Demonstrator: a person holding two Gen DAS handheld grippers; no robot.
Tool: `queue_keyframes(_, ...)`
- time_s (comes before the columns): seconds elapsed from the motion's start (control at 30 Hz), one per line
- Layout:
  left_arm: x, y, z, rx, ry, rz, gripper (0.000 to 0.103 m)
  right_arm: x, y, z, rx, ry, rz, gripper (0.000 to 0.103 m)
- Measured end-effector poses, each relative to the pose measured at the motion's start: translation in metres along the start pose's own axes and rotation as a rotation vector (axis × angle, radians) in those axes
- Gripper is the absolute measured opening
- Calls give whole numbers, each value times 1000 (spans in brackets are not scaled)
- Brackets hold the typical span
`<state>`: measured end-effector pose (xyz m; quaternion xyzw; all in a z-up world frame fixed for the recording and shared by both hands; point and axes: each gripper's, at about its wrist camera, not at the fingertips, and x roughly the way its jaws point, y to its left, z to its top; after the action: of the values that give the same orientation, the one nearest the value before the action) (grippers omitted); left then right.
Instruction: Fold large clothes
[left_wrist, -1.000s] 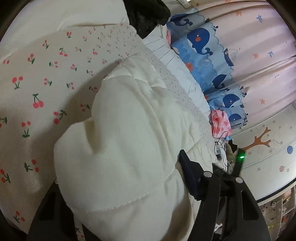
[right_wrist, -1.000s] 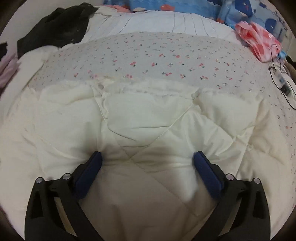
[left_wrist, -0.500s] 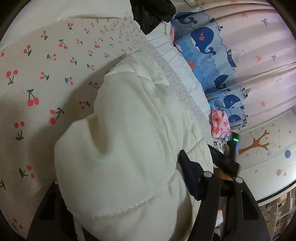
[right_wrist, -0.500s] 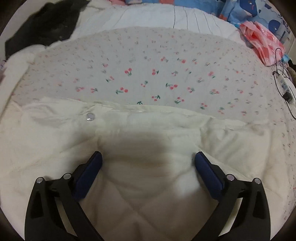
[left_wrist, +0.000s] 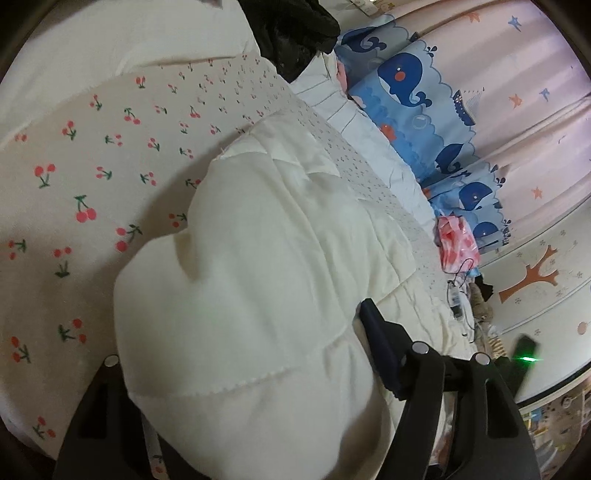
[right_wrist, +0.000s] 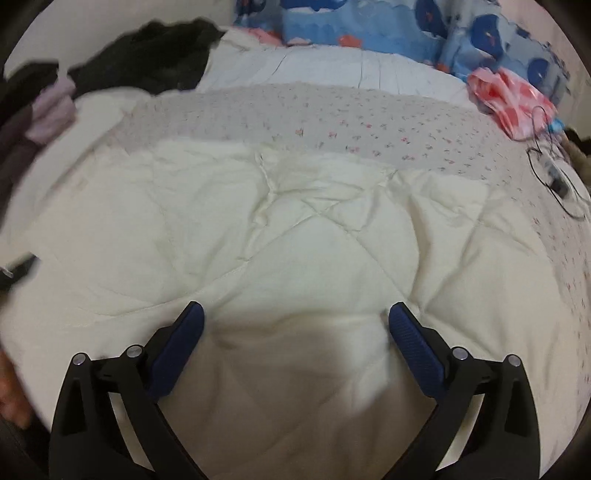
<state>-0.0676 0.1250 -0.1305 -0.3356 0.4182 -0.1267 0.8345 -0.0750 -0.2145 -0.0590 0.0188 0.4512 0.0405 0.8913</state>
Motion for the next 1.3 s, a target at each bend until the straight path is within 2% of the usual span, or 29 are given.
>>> queue_keyframes(0.1,-2,-3,1,31,-13,23,69,-24,11,-25,-30,-56,-51,97)
queue_keyframes(0.17,-2,-5,0,42,-20,37,71,-2,12,-42,-33,12,-48,97)
queue_keyframes(0.23,-1,-8,0,49,-22,40,72,5,12,-54,-36,-29,-52,97)
queue_keyframes(0.37,-5,-13,-2,84,-46,74,72,-4,11,-43,3,21,-38,97)
queue_keyframes(0.47,-8,-16,-2,112,-61,87,72,-19,12,-49,-5,-23,-41,97)
queue_keyframes(0.6,-8,-17,-2,109,-55,86,72,-15,16,-68,-19,-32,-47,97)
queue_keyframes(0.67,-8,-16,-2,103,-55,88,72,-17,13,-57,2,10,-23,97)
queue_keyframes(0.73,-8,-15,-2,100,-54,87,72,-30,12,-46,11,-41,-1,97)
queue_keyframes(0.83,-9,-15,-3,117,-62,98,72,-36,18,-33,-25,-86,-34,97)
queue_keyframes(0.9,-9,-17,-3,128,-69,112,73,-23,20,-32,-35,-56,-52,97)
queue_keyframes(0.93,-8,-18,-3,129,-70,115,73,-3,22,-37,-52,12,-68,97)
queue_keyframes(0.97,-8,-17,-3,128,-69,112,75,7,24,-41,-59,45,-74,97)
queue_keyframes(1.03,-7,-16,-2,124,-64,116,76,3,25,-41,-53,32,-72,97)
queue_keyframes(1.1,-6,-14,-1,109,-57,109,76,-9,20,-28,-25,1,-26,97)
queue_keyframes(1.17,-5,-10,0,82,-46,92,76,-18,16,-4,-17,-66,-69,97)
queue_keyframes(1.3,-4,-11,-1,78,-44,90,77,0,9,39,-27,-82,-150,97)
